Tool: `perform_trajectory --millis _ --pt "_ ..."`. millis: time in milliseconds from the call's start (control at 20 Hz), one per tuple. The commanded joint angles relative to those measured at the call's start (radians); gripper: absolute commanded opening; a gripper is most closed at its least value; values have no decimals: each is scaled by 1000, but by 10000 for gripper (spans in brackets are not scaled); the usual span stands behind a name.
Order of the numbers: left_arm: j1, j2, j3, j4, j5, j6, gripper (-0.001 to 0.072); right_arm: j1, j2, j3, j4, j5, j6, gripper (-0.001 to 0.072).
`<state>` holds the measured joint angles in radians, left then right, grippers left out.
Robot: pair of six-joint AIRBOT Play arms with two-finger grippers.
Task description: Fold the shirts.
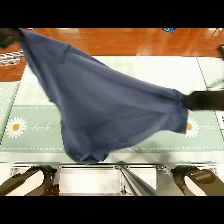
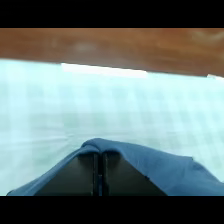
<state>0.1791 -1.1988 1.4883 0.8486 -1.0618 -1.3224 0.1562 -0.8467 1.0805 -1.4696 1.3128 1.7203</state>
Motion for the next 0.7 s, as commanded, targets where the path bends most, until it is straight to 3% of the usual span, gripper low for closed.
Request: perform_trajectory --millis 0,250,300,350,400,450,650 --pt "-59 -268 60 -19 102 28 17 -112 -280 -18 147 -275 -53 24" --pt "-113 -474 136 -24 108 27 18 -256 -615 133 553 -375 -233 25" --pt "-114 -490 136 -28 95 18 45 -281 -661 167 634 -375 -267 75" --pt "-109 -498 136 -26 76 -27 253 -301 -692 198 686 -374 -267 282" --pt "-97 -499 137 -26 42 -43 464 -323 -710 227 720 -364 -269 409" --pt "-74 -496 142 -19 -27 -39 508 -351 -710 253 722 -343 -269 409" --pt "98 -481 150 25 -420 -85 508 -544 -657 330 663 -110 -262 406"
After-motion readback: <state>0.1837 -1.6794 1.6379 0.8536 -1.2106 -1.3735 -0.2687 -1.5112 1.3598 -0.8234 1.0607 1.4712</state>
